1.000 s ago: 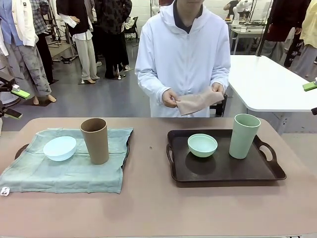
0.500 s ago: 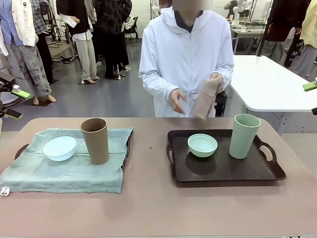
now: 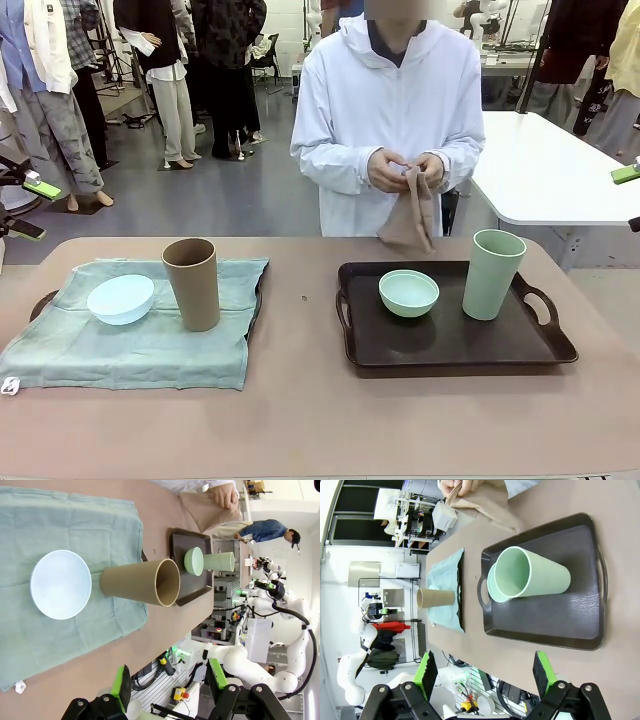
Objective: Set up a tray with a mat and arrange the tableware.
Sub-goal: Pick up the Picnic Bowl and Reusable plastic cup from the Handle tray in front of the human's position and hold them in the air.
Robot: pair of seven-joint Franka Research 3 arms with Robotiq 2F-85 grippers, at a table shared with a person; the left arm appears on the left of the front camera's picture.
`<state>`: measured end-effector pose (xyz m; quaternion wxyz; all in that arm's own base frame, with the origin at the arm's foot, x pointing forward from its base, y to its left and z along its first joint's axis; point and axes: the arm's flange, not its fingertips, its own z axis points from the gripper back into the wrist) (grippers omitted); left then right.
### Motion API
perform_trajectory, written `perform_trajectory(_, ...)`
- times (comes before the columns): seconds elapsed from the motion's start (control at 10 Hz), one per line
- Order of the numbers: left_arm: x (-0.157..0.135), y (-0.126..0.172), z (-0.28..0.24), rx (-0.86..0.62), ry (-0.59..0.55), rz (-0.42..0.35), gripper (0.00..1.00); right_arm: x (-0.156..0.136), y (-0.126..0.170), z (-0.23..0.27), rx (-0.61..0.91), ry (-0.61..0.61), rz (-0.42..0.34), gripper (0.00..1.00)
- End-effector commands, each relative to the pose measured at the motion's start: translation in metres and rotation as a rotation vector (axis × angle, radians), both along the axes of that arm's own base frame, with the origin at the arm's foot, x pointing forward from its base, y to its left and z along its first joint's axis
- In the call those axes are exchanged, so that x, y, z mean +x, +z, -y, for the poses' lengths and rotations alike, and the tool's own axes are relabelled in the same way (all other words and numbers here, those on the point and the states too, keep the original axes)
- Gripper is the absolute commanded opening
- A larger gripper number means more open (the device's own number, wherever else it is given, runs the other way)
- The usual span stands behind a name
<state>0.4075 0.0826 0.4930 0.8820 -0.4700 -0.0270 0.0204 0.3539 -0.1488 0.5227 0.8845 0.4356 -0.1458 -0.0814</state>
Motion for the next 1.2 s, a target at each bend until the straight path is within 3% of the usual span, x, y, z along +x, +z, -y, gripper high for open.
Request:
perform_trajectory(0.0,0.000,0.001,0.000,-0.004,0.010,-0.005,0.81,0.001,0.001,0.001,0.002,-0.002,0.000,1.00)
perform_trajectory(0.1,0.000,0.000,0.000,0.000,0.000,0.000,0.81,0.000,0.000,0.000,0.000,0.000,0.000,1.00)
perform_trajectory(0.2,0.014,0.008,0.014,0.056,-0.039,-0.065,0.81,0.012,0.008,0.006,-0.027,0.127,0.027,1.00)
perform_trajectory(0.7,0.051,0.065,0.152,0.312,-0.074,-0.068,0.81,0.052,0.012,0.045,-0.367,0.707,0.222,1.00)
perform_trajectory(0.9,0.063,0.067,0.207,0.407,-0.075,-0.075,0.81,0.068,0.013,0.053,-0.283,0.839,0.404,1.00)
perform_trajectory(1.1,0.076,0.054,0.266,0.508,-0.079,-0.087,0.81,0.081,0.010,0.043,-0.225,0.877,0.584,1.00)
